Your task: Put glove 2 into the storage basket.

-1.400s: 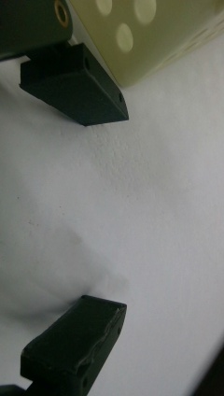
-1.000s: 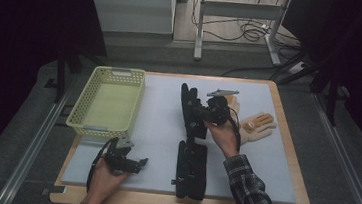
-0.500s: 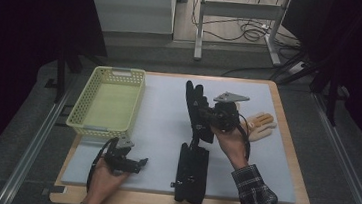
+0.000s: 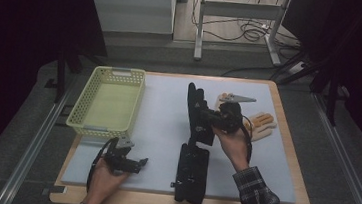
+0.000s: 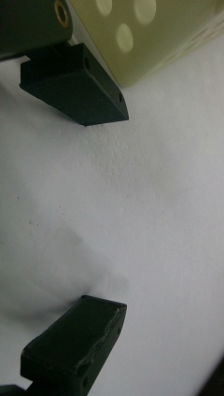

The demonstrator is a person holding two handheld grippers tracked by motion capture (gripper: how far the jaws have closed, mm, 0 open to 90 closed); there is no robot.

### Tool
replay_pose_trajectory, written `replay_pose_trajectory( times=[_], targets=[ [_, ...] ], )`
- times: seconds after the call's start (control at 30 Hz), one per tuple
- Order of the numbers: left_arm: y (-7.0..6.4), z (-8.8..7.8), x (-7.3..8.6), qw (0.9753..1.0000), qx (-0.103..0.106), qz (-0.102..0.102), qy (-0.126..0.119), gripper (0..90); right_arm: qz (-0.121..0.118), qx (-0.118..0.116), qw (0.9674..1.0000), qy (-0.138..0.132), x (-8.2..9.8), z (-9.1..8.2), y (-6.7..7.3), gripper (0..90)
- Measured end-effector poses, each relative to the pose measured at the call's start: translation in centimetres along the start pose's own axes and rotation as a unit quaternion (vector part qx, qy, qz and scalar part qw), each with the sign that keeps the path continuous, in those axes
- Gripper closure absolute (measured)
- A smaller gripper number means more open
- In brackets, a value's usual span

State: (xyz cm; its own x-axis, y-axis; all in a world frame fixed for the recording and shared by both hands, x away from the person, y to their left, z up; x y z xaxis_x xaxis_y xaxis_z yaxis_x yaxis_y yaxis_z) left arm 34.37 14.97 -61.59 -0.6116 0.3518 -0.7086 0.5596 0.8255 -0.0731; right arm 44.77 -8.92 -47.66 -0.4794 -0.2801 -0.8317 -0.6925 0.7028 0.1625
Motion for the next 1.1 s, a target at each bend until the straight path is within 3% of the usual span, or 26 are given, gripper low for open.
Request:
replay_pose_trajectory(
  times=[0.13, 0.17, 0.27, 0.47, 0.57, 0.63, 0.77, 0.83, 0.97, 1.1],
  targets=[
    [0.0, 0.0, 0.0, 1.0, 0.0, -0.002, -0.001, 8.7, -0.001, -0.011, 0.9999, 0.003, 1.2, -0.9, 1.7, 76.7],
    [0.0, 0.0, 0.0, 1.0, 0.0, -0.002, -0.001, 8.8, 0.003, -0.022, 0.9998, 0.004, 2.1, -1.7, 2.9, 76.7],
    [0.0, 0.0, 0.0, 1.0, 0.0, -0.001, -0.001, 8.8, 0.012, -0.038, 0.9992, 0.006, 3.8, -2.7, 4.7, 76.6],
    [0.0, 0.0, 0.0, 1.0, 0.0, -0.003, -0.002, 8.8, 0.013, -0.052, 0.9986, 0.007, 7.2, -3.9, 7.2, 75.2],
    [0.0, 0.0, 0.0, 1.0, 0.0, -0.001, 0.0, 8.8, -0.015, -0.033, 0.9989, 0.029, 9.7, -3.6, 7.3, 59.7],
    [0.0, 0.0, 0.0, 1.0, 0.0, -0.001, 0.0, 8.8, -0.032, -0.017, 0.9989, 0.032, 10.3, -3.6, 6.7, 52.0],
    [0.0, 0.0, 0.0, 1.0, 0.0, -0.001, 0.0, 8.8, -0.051, 0.004, 0.9984, 0.026, 9.6, -3.9, 5.4, 52.2],
    [0.0, 0.0, 0.0, 1.0, 0.0, -0.001, 0.0, 8.8, -0.079, 0.011, 0.9961, 0.036, 9.0, -3.3, 4.5, 58.7],
    [0.0, 0.0, 0.0, 1.0, 0.0, -0.001, 0.0, 8.8, -0.103, -0.023, 0.9917, 0.074, 9.6, -0.8, 4.8, 56.4],
    [0.0, 0.0, 0.0, 1.0, 0.0, -0.003, -0.002, 8.8, -0.134, -0.054, 0.9833, 0.11, 10.7, 0.8, 5.3, 50.4]
  ],
)
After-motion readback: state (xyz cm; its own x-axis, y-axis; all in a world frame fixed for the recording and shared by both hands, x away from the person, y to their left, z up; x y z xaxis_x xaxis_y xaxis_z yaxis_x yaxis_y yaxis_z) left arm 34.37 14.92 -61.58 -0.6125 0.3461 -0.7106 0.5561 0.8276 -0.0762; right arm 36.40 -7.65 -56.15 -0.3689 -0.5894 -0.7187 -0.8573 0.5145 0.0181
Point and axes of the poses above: each handheld gripper's, and its own axes: z roughly forward along the jaws, x roughly out of its underside, y roughly to its left, the point moved 9 cm from there along z, roughly forward along the jaws, and after that the axes turned 2 degrees about -z, right-handed, at the moved point
